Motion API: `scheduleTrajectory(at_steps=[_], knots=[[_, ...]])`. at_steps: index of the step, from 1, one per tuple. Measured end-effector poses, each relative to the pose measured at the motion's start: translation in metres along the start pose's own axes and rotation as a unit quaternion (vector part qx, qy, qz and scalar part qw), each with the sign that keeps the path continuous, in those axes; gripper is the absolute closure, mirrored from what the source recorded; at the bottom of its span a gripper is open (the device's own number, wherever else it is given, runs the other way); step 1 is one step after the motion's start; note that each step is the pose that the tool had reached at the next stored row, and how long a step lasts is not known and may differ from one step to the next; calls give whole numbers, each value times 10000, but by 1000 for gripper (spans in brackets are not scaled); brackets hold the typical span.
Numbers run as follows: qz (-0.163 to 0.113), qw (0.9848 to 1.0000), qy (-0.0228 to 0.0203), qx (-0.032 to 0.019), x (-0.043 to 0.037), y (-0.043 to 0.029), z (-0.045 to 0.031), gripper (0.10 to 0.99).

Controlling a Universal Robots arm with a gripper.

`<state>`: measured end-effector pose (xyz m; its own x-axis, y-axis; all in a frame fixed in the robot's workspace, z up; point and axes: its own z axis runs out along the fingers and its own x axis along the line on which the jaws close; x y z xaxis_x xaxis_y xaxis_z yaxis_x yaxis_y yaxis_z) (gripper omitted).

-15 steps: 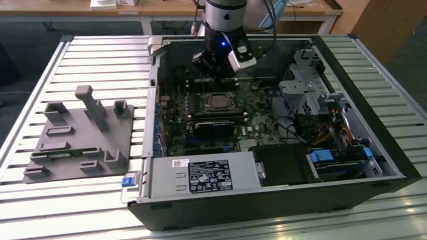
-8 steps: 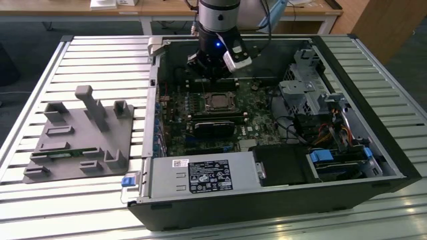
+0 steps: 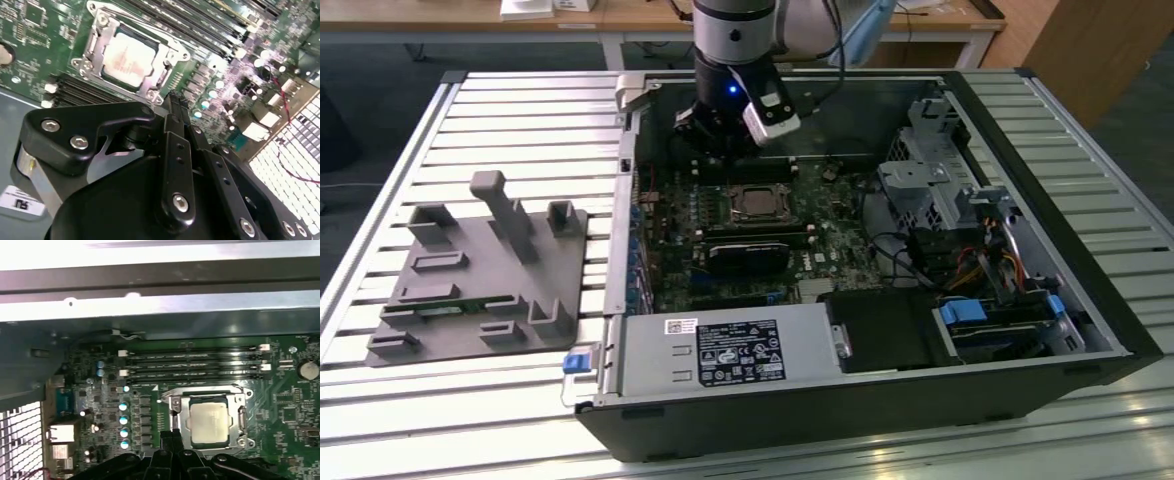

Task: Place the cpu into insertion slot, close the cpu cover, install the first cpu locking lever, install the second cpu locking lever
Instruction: 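Install the first cpu locking lever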

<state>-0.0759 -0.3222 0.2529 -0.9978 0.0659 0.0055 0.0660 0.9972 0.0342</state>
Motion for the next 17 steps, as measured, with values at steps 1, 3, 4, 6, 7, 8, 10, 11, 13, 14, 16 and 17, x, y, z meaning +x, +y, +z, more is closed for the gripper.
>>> scheduleTrajectory(at_steps=[1,3,4,6,7,8,10,11,13,14,16,17], knots=[[0,10000,-1,-1,22,-1,0,980],[0,10000,-2,-2,64,1,1,980],[-1,10000,-5,-1,88,4,1,980],[0,10000,-16,-2,129,15,2,980],[-1,10000,-19,-2,143,24,2,980],[-1,10000,-21,-3,151,43,3,980],[-1,10000,-23,-3,163,90,4,980],[0,10000,-25,-2,170,118,5,980],[-2,10000,-33,-4,183,174,7,980],[-2,10000,-37,-4,188,205,8,980],[-1,10000,-46,-5,197,254,10,980],[-1,10000,-48,-4,198,268,11,980]])
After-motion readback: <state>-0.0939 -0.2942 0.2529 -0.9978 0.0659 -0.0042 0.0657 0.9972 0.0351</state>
